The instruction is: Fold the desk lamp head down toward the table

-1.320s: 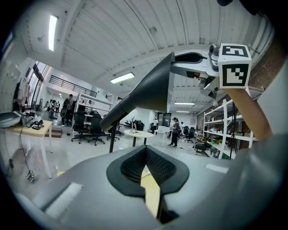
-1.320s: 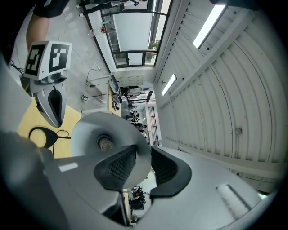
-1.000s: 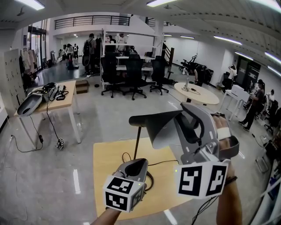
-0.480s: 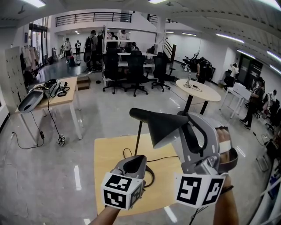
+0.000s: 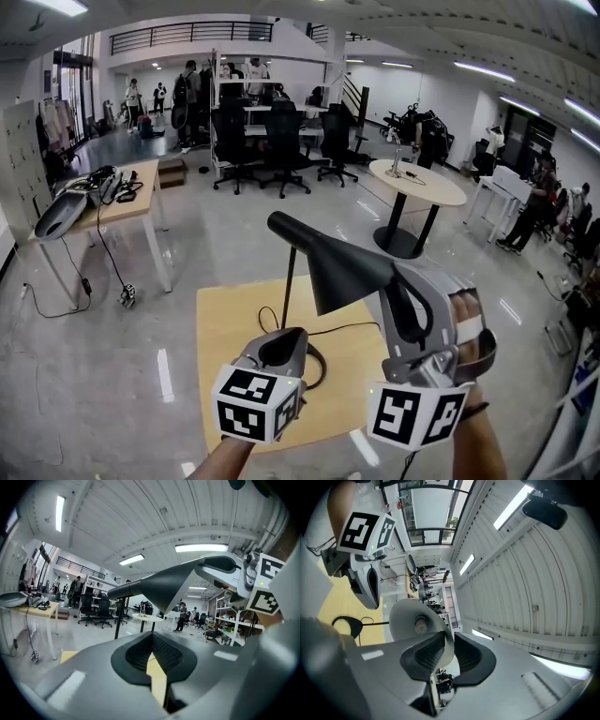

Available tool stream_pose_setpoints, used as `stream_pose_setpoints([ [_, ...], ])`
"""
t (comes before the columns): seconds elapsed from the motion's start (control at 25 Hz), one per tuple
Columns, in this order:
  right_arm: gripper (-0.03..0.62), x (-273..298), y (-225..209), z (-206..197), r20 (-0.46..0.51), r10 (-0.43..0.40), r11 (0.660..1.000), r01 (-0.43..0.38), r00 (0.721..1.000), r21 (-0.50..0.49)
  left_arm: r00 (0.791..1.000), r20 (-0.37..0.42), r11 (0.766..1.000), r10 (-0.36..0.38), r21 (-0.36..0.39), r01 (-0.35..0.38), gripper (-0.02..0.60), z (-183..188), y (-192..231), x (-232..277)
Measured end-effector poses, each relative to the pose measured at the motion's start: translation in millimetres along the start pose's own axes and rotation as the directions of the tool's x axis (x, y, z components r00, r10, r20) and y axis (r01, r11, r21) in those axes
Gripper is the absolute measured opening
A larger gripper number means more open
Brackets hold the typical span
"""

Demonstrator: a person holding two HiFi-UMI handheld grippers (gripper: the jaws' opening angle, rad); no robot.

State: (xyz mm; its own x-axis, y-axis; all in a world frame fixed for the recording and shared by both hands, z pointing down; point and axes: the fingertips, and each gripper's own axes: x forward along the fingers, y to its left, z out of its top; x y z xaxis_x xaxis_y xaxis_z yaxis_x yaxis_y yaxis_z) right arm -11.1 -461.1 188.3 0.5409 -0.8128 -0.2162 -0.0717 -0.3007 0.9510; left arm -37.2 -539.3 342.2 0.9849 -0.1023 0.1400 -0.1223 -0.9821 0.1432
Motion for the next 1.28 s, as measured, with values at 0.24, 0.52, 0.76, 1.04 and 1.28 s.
stream_pose_setpoints([
  [0.24,0.057,-27,19,-24,-0.007,0.019,1.0,-0.019,1.0,0.005,1.0,-0.011,1.0,-0.004,0.011,0.004,0.017,-18,-26,1],
  [0.52,0.046,-52,35,-37,-0.011,0.044,0.999,-0.044,0.999,0.009,1.0,-0.011,1.0,0.01,0.005,-0.01,0.017,-25,-41,-10],
  [0.76,0.037,-54,71,-29,-0.025,0.06,0.998,-0.059,0.998,0.033,0.999,-0.026,1.0,0.022,-0.008,-0.022,0.017,-40,-22,-21],
  [1.04,0.034,-82,93,-62,-0.048,0.089,0.994,-0.086,0.995,0.071,0.999,-0.041,1.0,0.03,-0.001,-0.03,0.017,-56,-57,-20],
  [1.28,0.038,-82,109,-55,-0.069,0.096,0.991,-0.089,0.993,0.095,0.998,-0.062,1.0,0.031,0.003,-0.03,0.017,-59,-51,-32],
])
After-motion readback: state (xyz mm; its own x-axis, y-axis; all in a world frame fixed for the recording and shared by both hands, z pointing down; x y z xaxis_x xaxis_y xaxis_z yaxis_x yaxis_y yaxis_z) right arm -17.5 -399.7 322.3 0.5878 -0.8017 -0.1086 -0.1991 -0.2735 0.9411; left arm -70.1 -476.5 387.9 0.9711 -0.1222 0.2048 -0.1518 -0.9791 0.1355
